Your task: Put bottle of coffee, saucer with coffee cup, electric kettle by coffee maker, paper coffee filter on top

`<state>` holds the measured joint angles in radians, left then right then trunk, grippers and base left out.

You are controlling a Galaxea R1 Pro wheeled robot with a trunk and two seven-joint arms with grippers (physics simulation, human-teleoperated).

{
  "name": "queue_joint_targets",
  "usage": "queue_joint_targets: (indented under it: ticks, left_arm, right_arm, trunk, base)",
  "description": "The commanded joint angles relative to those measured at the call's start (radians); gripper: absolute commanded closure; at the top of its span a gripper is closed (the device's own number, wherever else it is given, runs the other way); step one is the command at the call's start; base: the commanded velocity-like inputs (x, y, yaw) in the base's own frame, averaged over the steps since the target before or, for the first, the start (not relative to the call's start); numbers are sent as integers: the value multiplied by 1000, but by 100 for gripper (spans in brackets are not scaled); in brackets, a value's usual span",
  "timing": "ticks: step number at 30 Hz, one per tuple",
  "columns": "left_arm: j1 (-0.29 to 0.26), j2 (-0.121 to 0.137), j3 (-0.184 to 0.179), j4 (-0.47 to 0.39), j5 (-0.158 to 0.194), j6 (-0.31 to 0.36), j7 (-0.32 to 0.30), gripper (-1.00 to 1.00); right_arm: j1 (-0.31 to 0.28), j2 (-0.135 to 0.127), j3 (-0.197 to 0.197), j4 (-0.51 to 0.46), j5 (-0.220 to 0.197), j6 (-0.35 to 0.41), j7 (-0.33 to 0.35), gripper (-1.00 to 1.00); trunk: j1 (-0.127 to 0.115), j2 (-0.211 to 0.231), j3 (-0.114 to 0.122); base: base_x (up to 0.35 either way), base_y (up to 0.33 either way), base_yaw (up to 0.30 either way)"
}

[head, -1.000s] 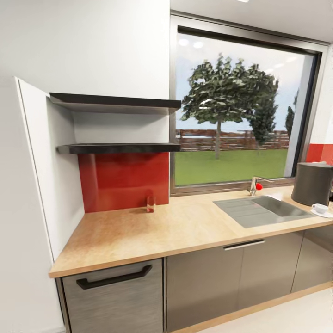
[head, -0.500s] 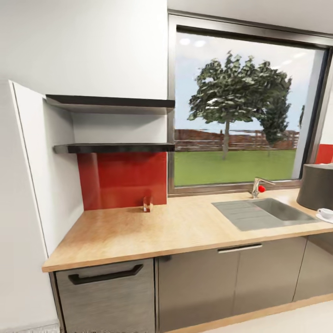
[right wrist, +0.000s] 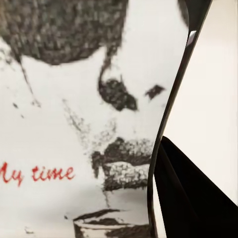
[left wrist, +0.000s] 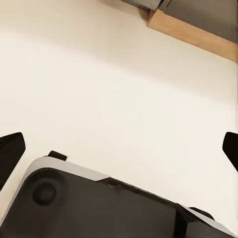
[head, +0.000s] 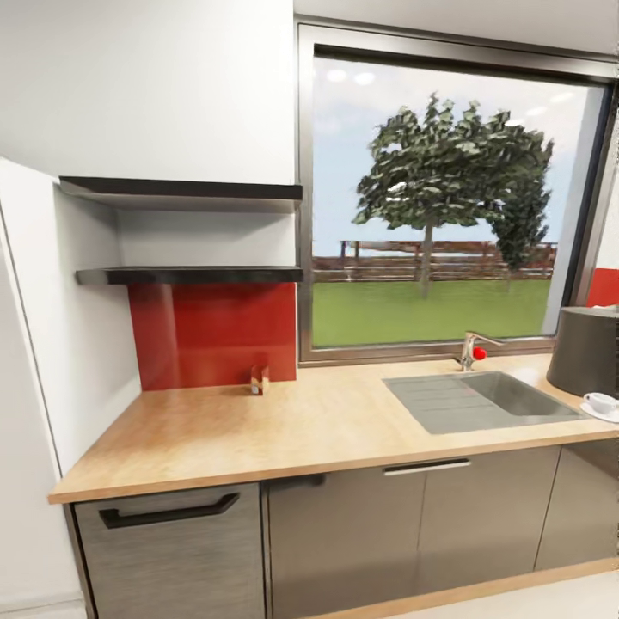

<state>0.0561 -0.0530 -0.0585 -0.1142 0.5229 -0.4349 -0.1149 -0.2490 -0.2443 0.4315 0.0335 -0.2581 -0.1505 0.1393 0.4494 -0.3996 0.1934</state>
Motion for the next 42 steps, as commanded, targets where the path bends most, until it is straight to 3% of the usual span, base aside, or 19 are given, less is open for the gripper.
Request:
queue_joint_targets:
  ticks: [1, 29, 42]
  left_arm:
    - [1, 0, -6, -1, 11, -2, -3, -100]
    - [1, -1, -9, -1, 10, -3, -3, -100]
    - [1, -2, -7, 0, 10, -4, -3, -100]
  right_arm:
    - [-1, 0, 6, 3, -14, -6, 6, 100]
    - [-1, 2, 6, 3, -13, -6, 6, 100]
    - [0, 2, 6, 3, -13, -6, 6, 100]
  trunk:
    - [1, 0, 0]
    - [1, 0, 0]
    - [1, 0, 0]
  base:
    - [143, -306, 0]
    - [212, -272, 0]
    - [53, -317, 164]
